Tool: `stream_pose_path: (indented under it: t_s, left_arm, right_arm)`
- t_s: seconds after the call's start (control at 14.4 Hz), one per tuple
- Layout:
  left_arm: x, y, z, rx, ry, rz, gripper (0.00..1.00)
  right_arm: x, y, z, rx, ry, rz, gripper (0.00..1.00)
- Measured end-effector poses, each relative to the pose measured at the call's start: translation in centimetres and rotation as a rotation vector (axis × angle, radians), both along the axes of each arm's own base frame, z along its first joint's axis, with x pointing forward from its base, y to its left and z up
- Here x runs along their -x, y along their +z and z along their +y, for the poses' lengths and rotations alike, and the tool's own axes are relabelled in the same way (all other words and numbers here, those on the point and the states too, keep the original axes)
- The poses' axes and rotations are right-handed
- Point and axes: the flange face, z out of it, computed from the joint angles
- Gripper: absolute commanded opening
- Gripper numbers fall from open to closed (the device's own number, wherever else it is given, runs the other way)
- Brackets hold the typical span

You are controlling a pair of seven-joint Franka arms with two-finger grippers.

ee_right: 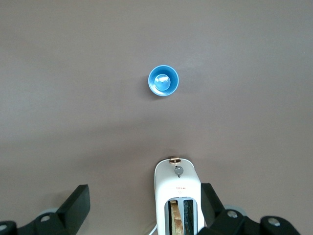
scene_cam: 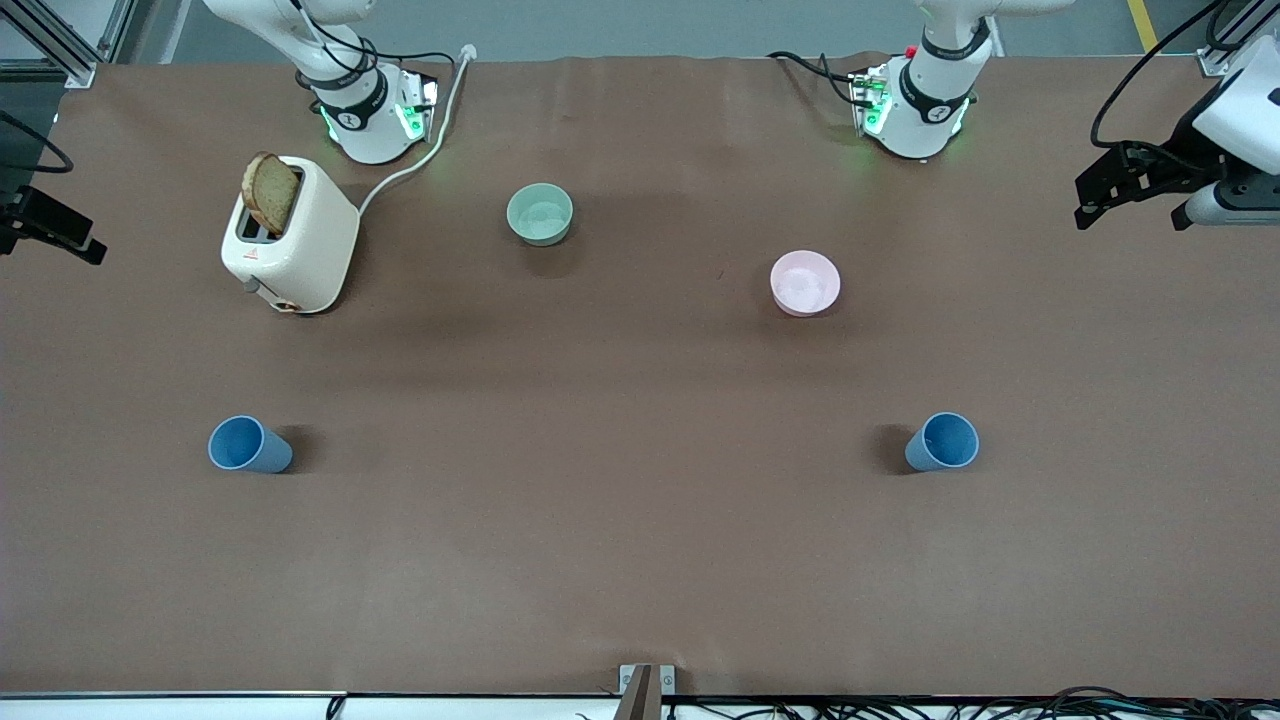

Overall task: Stack blue cups with both arms
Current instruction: 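Reach both grippers down toward the blue cups in front of them, then close the left gripper and the right gripper around the blue cups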

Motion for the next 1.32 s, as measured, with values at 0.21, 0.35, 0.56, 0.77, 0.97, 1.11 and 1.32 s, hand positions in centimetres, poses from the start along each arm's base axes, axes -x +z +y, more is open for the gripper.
stream_pose_path:
  t_s: [0.21,0.35,0.56,0.77,0.97,1.11,1.32]
  left_arm:
    - [0.0,0.0,0.0,0.0,0.0,0.001,1.0]
    - [-0.3,0.0,0.0,0.001,0.005,0.0,1.0]
    - [-2.6,-1.1,-0.2,0.003,0.005,0.012,1.0]
    - [-6.6,-6.8,-0.5,0.006,0.014,0.049,1.0]
    - [-9.9,-15.3,-0.4,0.014,0.018,0.022,1.0]
    - [-10.8,-21.4,0.0,0.02,0.025,0.008,1.0]
    - [-11.7,-28.3,0.6,0.026,0.035,-0.001,0.98]
  right_arm:
    - [0.0,0.0,0.0,0.0,0.0,0.0,1.0]
    - [0.0,0.0,0.0,0.0,0.0,0.0,1.0]
    - [-0.2,-0.1,0.0,0.001,0.0,-0.004,1.0]
    - [-2.1,-2.3,-0.6,0.005,-0.006,-0.01,1.0]
    - [-6.1,-9.1,-3.4,0.013,0.03,0.013,1.0]
    - [-8.8,-15.7,-6.7,0.03,0.052,0.007,1.0]
    - [-10.7,-25.8,-8.7,0.056,0.059,-0.022,1.0]
